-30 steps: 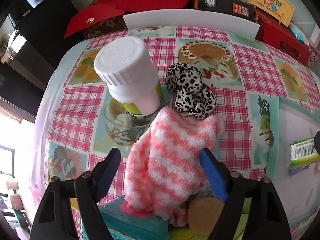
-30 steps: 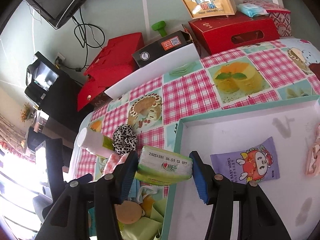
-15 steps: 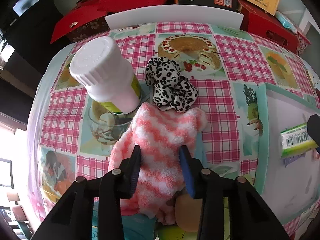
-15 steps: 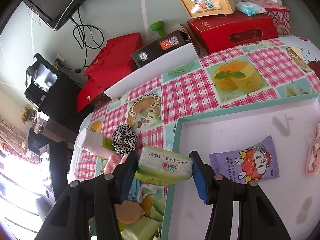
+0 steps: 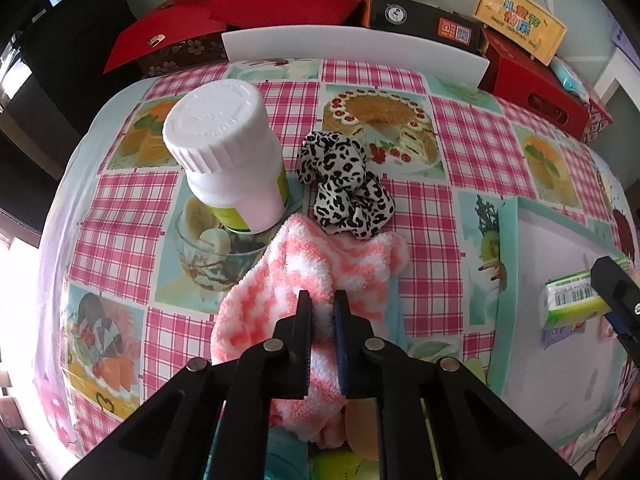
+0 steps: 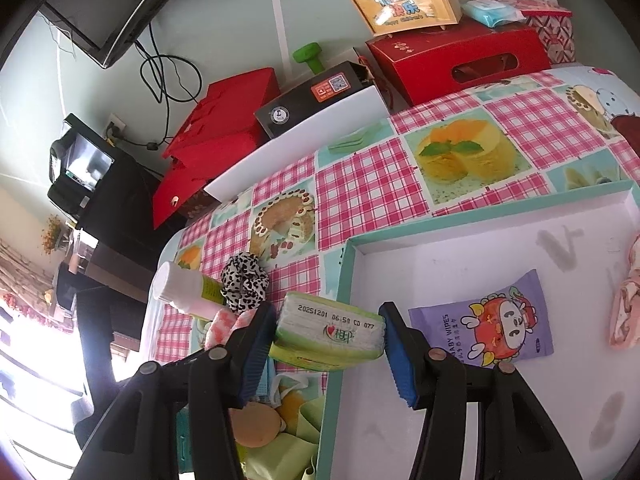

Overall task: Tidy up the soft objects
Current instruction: 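Grasp the pink striped sock with the left gripper while the right holds the tissue pack, then lift and carry the pink zigzag cloth and green tissue pack over the tray with both grippers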

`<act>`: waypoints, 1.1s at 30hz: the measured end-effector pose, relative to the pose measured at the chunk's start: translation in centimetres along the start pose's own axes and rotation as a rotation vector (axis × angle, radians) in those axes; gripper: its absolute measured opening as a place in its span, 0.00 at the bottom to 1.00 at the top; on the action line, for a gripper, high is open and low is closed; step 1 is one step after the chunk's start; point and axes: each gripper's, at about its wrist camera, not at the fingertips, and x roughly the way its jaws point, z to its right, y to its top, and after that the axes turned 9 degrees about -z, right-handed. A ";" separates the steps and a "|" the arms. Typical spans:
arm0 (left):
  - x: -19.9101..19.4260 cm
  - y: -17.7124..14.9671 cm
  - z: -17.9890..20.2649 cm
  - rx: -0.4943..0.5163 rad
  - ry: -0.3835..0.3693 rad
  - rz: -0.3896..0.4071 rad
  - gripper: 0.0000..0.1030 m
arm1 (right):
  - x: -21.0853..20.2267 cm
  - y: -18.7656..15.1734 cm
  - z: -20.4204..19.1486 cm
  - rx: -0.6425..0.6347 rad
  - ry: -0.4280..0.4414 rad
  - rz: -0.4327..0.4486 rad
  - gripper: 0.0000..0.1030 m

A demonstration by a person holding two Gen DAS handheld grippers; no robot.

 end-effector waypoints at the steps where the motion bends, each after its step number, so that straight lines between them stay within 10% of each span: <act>1: -0.2 -0.1 0.0 -0.005 -0.005 0.003 0.08 | 0.0 0.0 0.0 0.000 0.001 0.000 0.54; 33: -9.9 -1.4 -1.5 -0.060 -0.179 0.281 0.06 | -2.4 0.2 -0.1 -0.003 0.025 0.055 0.54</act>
